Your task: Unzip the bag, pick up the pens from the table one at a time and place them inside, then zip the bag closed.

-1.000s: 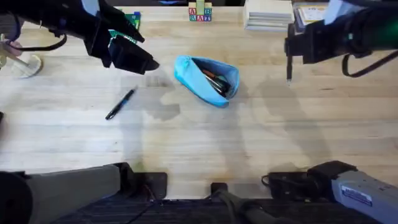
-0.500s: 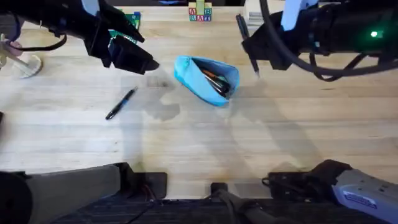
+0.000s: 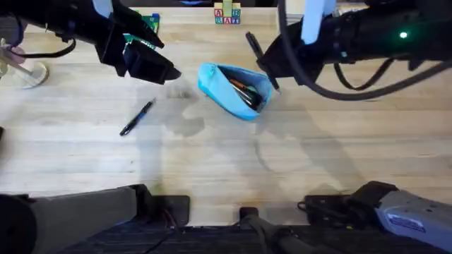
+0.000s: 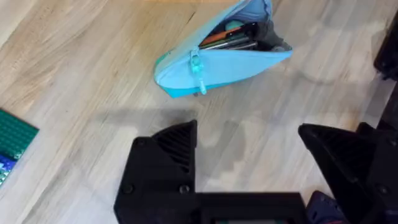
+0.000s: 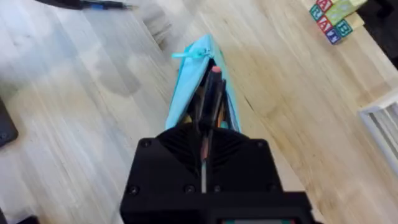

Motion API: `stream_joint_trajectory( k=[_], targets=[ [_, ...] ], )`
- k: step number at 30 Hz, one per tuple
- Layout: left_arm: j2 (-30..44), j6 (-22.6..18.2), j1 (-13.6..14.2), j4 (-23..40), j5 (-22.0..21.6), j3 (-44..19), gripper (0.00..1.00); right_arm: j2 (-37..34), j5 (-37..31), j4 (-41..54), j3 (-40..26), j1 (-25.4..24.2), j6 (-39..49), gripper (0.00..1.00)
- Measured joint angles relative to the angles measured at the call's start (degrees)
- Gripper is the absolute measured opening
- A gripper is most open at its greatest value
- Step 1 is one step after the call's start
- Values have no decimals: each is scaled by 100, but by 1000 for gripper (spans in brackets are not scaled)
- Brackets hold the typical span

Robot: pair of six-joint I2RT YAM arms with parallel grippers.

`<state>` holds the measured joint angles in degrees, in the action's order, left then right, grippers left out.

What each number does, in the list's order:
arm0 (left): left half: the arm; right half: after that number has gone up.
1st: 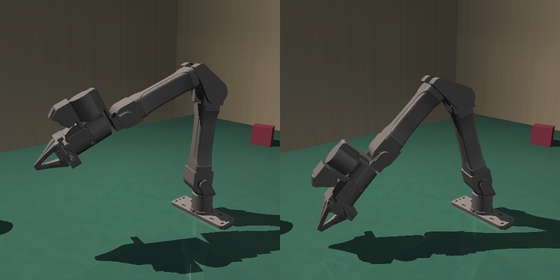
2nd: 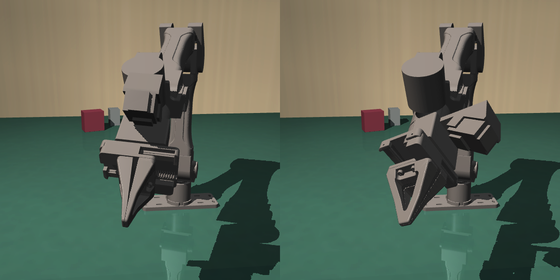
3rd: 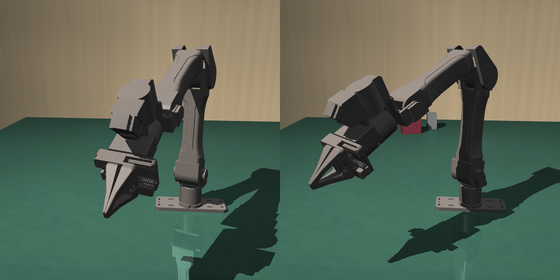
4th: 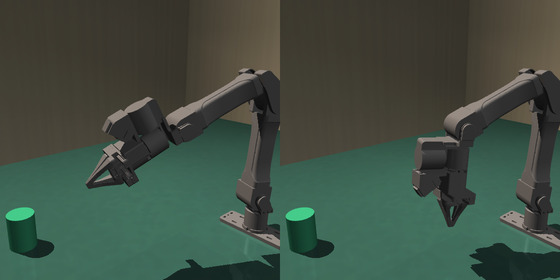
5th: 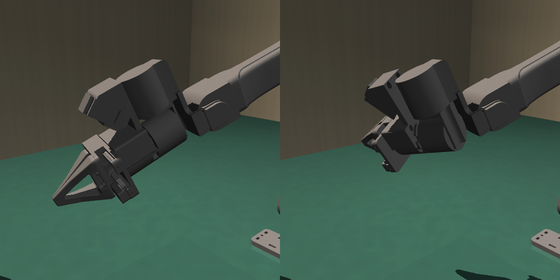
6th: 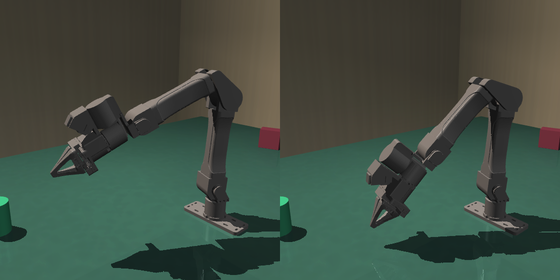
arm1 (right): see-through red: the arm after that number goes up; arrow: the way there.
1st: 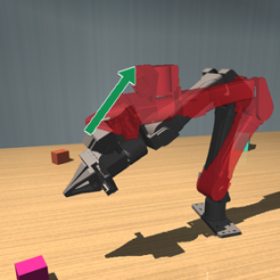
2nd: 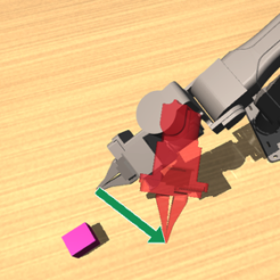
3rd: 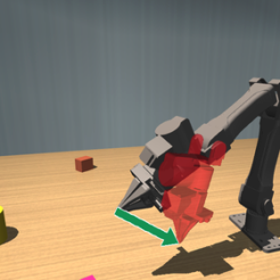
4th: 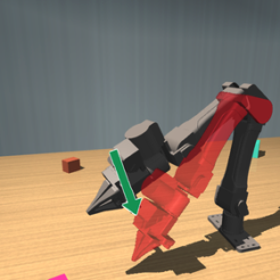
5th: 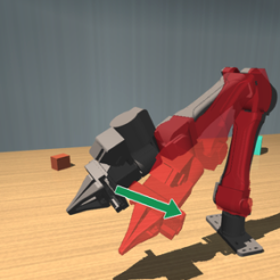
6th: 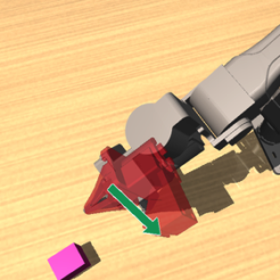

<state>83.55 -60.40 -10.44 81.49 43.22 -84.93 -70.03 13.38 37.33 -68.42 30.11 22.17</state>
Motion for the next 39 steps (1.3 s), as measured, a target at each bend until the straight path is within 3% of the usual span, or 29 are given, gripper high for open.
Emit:
stream_joint_trajectory(
  k=[7,8,19,39],
  targets=[
    [0,0,0,0,0,0,993,-457,265,-400,0,-4,160,34],
    [0,0,0,0,0,0,992,-834,452,-756,0,-52,190,34],
    [0,0,0,0,0,0,993,-1473,1094,-972,0,-512,188,34],
    [0,0,0,0,0,0,993,-2519,1349,-1186,0,-549,189,34]
  ],
)
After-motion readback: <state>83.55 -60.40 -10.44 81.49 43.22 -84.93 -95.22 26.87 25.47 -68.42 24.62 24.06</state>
